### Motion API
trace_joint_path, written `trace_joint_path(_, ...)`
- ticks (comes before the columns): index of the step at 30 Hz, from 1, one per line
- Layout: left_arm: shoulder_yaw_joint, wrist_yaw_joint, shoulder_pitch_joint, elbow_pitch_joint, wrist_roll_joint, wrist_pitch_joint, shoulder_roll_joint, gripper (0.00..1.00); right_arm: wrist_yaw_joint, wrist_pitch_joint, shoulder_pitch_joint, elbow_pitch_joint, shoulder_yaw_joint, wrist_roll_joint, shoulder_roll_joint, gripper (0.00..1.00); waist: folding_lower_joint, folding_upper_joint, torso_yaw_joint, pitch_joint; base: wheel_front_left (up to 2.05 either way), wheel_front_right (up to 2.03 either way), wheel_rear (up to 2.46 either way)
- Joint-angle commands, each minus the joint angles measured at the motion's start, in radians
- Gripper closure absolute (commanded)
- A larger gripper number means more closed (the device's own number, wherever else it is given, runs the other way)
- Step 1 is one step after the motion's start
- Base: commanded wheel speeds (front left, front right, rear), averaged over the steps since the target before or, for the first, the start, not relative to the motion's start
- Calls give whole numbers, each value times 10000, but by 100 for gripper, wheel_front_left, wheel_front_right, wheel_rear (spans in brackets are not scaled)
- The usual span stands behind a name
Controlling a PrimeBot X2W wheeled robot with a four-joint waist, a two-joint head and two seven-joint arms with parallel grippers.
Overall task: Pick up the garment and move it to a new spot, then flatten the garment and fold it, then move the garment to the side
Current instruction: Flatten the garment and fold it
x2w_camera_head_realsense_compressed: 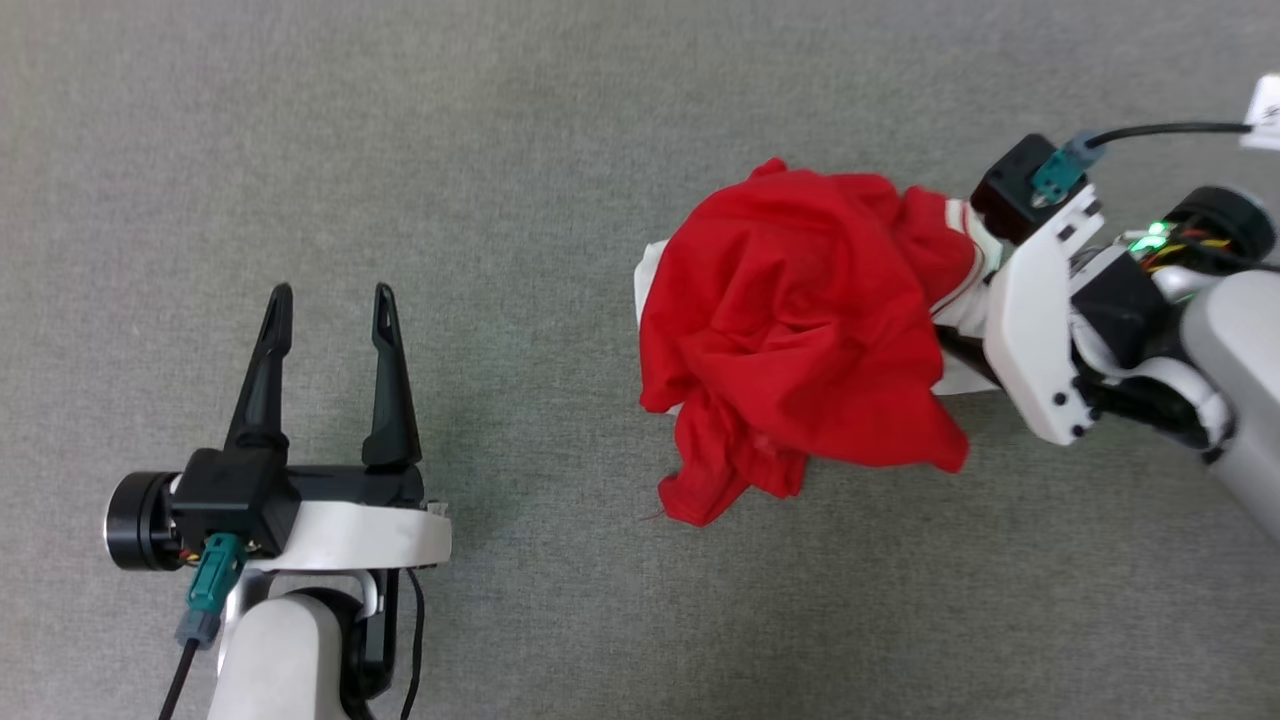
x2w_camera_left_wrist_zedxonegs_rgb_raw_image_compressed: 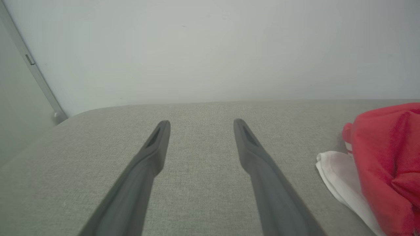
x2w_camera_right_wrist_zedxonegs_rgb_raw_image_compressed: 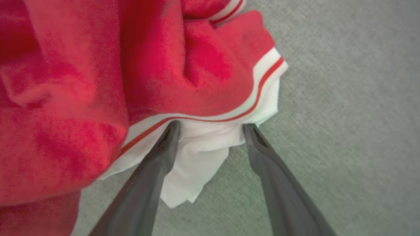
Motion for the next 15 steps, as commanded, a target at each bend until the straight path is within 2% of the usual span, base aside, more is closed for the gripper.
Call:
trace_joint_path(1, -13, 37, -141, -57, -56, -27, -16, 0, -3, -80, -29, 151, 99, 95, 129, 0, -3, -1, 193, 338, 0, 0, 0)
trace_joint_path(4, -86, 85, -264, -57, -141, -27, -17, 0, -1, -163, 514, 781, 829, 173, 450, 0, -3, -1, 263, 510, 0, 0, 0)
trace_joint_path(9, -97, 159, -260, 61, -159, -27, -16, 0, 16, -564, 1094, 1388, 1892, 403, 629, 0, -3, -1, 271, 492, 0, 0, 0)
trace_joint_path(10, -60, 157, -215, 88, -137, -27, -13, 0, 17, -772, 984, 1366, 1982, 391, 614, 66, -3, -1, 236, 427, 0, 0, 0)
trace_joint_path(11, -36, 151, -167, 117, -116, -27, -15, 0, 20, -1000, 829, 1308, 2039, 375, 565, 100, -3, -1, 195, 341, 0, 0, 0)
trace_joint_path(15, 34, 167, 39, 195, -76, -27, -12, 0, 10, -2000, 65, 963, 2060, 283, 30, 100, -3, -1, -3, -206, 0, 0, 0)
